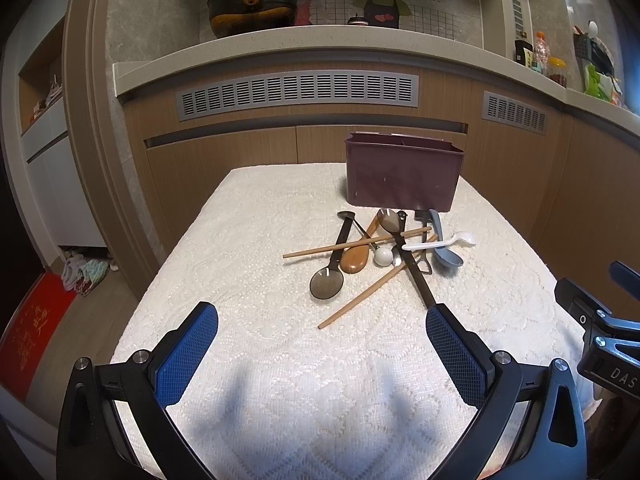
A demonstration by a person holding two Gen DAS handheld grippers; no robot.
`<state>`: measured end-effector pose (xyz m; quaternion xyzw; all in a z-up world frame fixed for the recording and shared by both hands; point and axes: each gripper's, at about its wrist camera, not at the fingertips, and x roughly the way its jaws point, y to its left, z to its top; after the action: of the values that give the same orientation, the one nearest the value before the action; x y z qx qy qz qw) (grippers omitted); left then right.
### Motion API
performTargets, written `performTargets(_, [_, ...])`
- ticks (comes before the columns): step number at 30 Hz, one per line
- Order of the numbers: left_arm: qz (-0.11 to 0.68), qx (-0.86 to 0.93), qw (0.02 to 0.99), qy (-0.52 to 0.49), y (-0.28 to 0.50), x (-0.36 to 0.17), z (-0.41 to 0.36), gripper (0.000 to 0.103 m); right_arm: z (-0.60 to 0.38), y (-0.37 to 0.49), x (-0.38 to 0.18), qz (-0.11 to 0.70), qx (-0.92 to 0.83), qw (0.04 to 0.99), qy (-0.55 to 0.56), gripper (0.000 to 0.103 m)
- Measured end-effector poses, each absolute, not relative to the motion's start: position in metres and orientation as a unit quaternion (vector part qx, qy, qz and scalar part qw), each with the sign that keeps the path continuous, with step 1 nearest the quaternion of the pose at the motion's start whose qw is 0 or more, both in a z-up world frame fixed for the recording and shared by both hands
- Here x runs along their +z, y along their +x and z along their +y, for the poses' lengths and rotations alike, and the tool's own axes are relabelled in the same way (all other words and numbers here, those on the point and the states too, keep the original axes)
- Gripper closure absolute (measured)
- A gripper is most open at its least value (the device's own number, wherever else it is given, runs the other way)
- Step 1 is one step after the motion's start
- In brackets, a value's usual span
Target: Organize utensils
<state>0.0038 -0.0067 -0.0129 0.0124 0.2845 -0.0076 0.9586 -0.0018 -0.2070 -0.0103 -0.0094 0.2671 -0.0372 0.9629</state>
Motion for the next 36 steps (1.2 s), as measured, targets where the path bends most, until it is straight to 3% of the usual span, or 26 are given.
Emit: performTargets(36, [0.301, -0.012, 0.953, 0.029, 0.021, -0.01, -0.005, 0.0, -0.206, 0.013, -0.009, 0.269, -0.033, 0.962, -0.035, 0.0])
